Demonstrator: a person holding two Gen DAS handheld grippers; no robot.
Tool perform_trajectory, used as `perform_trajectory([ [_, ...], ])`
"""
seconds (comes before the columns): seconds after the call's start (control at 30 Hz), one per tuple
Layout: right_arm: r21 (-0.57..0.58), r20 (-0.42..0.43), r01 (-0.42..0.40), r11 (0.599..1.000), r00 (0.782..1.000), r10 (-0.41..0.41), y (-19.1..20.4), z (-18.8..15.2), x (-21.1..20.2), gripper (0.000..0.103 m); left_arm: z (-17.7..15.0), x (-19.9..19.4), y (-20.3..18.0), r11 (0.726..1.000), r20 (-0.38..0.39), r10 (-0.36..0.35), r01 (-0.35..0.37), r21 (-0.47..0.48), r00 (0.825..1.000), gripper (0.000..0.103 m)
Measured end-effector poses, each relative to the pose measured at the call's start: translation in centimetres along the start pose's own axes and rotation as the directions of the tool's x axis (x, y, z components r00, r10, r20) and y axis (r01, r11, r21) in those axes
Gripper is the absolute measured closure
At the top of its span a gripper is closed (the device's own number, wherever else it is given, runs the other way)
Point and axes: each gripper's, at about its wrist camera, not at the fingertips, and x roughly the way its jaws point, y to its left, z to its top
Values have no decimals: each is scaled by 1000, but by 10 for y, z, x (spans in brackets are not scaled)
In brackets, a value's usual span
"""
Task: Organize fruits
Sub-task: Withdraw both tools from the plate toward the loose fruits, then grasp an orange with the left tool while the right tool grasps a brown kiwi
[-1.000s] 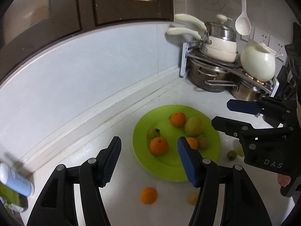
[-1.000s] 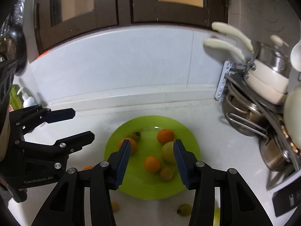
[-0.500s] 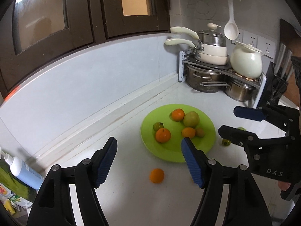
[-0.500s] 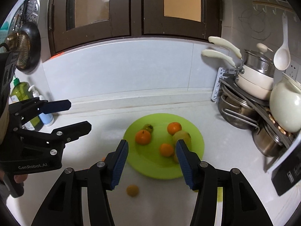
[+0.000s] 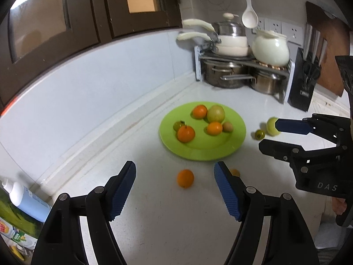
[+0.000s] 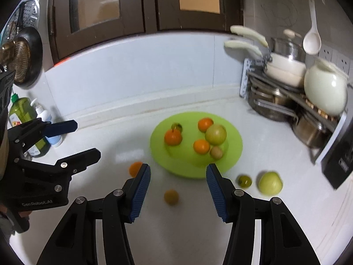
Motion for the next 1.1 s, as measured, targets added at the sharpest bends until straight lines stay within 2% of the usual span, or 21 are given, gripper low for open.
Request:
perform_trajectory([
  [0.3,42,-105,27,999,994,-22,10,-25,32,50,-19,36,9,998,-67,-62,64,27,996,30],
  [0.8,104,-199,35,994,980,-13,12,-44,76,50,-27,96,16,986,-137,-148,158,62,979,31],
  [0.97,120,-215,29,992,977,-2,10,-47,85,50,-27,112,13,983,-163,-163,173,55,973,38],
  [1.1,119,-220,28,992,976,-1,10,-47,90,58,-26,123,12,979,-177,-195,203,27,965,47],
])
